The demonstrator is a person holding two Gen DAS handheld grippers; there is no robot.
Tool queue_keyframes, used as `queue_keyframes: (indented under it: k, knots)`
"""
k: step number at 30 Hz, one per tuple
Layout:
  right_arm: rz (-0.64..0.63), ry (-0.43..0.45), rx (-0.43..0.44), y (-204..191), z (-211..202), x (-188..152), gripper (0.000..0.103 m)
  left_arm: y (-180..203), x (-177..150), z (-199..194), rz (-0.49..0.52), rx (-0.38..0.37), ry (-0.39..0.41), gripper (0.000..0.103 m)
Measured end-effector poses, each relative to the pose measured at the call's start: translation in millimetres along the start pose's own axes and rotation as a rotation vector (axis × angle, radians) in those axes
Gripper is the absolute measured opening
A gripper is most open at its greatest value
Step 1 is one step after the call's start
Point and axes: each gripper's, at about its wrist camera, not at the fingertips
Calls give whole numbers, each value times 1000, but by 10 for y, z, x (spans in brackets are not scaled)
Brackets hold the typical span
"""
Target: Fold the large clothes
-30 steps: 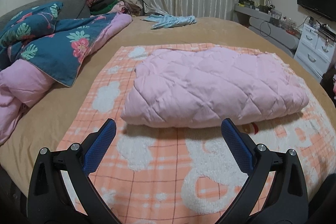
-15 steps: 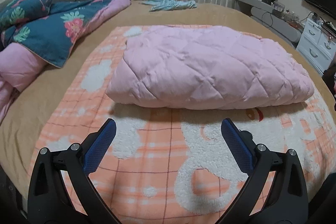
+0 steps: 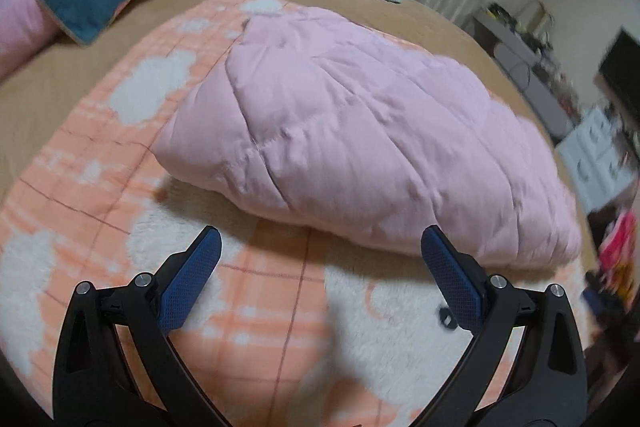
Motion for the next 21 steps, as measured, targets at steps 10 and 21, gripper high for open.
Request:
queue_keyframes:
  k: [10, 21]
  knots:
    - [80, 32, 14, 42, 147, 195, 99, -266, 297, 478, -296, -118, -99, 94]
    - [291, -13, 65, 297, 611, 292, 99, -302, 331, 775, -370, -159, -106, 95]
Point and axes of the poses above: each gripper's, at about its wrist camera, not at the fingertips, and z roughly the way its jaws point, y to its right, x to its top, and after that the axes turned 9 degrees about x, right-handed
